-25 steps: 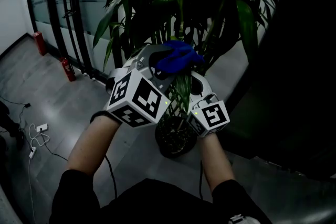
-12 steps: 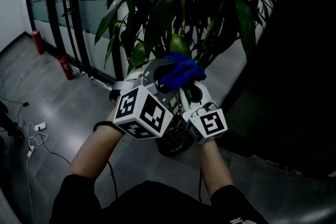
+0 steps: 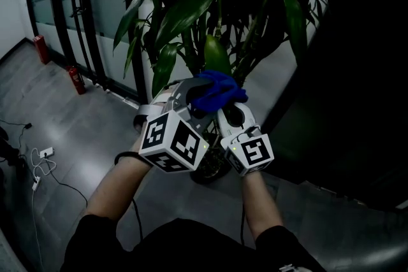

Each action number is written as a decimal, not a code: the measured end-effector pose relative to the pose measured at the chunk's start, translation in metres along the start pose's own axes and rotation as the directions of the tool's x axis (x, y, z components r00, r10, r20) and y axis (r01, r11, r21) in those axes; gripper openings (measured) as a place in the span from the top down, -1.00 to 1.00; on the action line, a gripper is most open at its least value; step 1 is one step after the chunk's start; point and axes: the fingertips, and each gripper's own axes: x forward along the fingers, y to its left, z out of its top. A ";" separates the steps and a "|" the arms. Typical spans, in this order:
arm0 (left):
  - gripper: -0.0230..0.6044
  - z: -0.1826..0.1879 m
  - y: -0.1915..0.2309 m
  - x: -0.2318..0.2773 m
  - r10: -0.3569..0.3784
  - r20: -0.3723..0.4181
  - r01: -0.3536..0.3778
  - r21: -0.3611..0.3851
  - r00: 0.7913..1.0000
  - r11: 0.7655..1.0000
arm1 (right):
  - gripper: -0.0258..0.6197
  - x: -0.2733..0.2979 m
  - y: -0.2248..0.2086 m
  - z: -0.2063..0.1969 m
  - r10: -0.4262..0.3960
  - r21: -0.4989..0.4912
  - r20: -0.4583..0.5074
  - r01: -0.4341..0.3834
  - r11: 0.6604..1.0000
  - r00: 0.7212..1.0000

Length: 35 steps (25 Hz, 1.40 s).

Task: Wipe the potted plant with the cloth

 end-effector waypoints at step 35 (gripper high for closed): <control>0.44 -0.051 -0.043 -0.046 0.111 0.252 0.077 -0.634 0.961 0.769 | 0.91 -0.061 0.030 -0.043 0.102 0.141 -0.057 -0.093 0.986 0.993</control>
